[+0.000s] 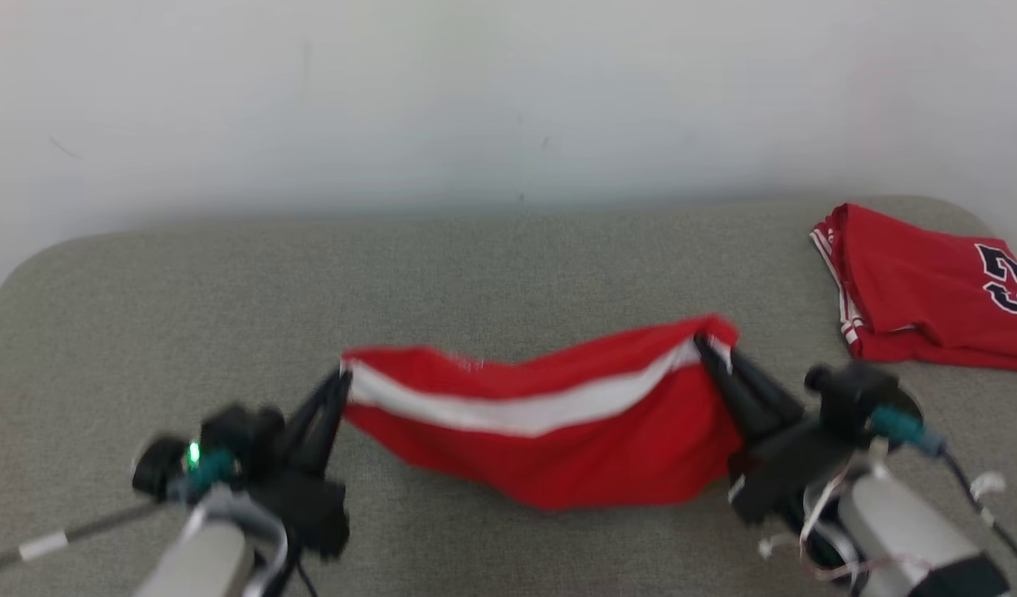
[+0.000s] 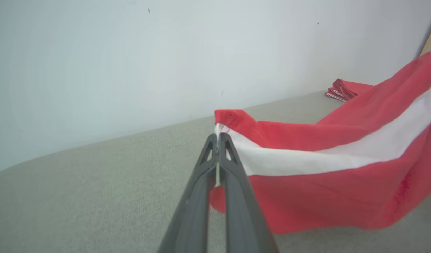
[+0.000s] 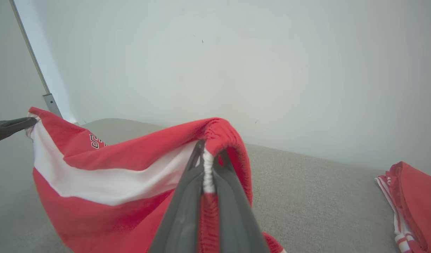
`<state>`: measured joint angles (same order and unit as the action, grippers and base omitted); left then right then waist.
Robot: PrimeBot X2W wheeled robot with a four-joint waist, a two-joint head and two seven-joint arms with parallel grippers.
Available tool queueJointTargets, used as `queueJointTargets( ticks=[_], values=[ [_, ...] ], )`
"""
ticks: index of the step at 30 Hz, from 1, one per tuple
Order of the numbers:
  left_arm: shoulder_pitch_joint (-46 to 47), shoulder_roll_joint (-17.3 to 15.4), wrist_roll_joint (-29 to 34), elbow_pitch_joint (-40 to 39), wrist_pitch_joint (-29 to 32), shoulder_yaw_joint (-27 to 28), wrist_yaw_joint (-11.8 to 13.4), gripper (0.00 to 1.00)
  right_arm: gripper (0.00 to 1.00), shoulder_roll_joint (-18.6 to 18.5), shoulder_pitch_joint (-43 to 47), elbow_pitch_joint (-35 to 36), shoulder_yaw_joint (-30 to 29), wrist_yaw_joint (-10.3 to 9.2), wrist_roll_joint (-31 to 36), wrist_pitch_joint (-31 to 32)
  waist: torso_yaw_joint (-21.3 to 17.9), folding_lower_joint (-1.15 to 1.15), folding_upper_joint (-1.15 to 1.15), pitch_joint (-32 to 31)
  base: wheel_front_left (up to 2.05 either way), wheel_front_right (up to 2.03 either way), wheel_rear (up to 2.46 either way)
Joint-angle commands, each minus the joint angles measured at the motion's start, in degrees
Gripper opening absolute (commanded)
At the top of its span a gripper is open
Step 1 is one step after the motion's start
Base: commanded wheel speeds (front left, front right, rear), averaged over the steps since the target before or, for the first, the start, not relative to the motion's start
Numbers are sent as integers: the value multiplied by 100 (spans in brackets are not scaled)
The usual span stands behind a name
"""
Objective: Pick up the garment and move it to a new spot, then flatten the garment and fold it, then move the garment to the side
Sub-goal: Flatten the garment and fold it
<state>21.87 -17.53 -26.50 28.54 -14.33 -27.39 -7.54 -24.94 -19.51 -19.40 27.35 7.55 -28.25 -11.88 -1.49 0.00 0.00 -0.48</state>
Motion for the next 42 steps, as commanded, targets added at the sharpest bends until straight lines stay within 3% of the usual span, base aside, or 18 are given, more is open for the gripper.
queueJointTargets(
  ticks=[1,6,12,21,26,35,42],
  values=[
    [528,-130,-84,-124,139,-114,13,0,0,-41,-422,38,-2,-16,-98,74,-17,0,0,166,0,0,0],
    [2095,-430,-479,-330,591,-211,13,0,0,-78,-1777,-79,-33,-16,-412,289,-52,0,0,861,0,0,0],
    [4093,-608,-939,-32,968,-140,13,0,0,-64,-3615,-347,30,-16,-982,632,-96,0,0,1763,0,0,0],
    [6360,-640,-1042,664,1101,-359,12,0,0,66,-5977,-1005,108,-16,-1751,1061,-92,0,0,2693,0,0,0],
    [7443,-602,-1081,1186,969,-461,12,0,0,212,-7213,-1666,307,-16,-1795,1141,-79,0,0,3130,0,0,0],
    [8472,-552,-1305,1960,595,-952,13,0,0,194,-8482,-2461,1207,-16,-1741,900,-101,0,0,3662,0,0,0],
    [8030,-653,-1742,1923,95,-1267,13,0,0,26,-8017,-2546,1717,-16,-2125,457,-85,0,0,3575,0,0,0]
  ],
)
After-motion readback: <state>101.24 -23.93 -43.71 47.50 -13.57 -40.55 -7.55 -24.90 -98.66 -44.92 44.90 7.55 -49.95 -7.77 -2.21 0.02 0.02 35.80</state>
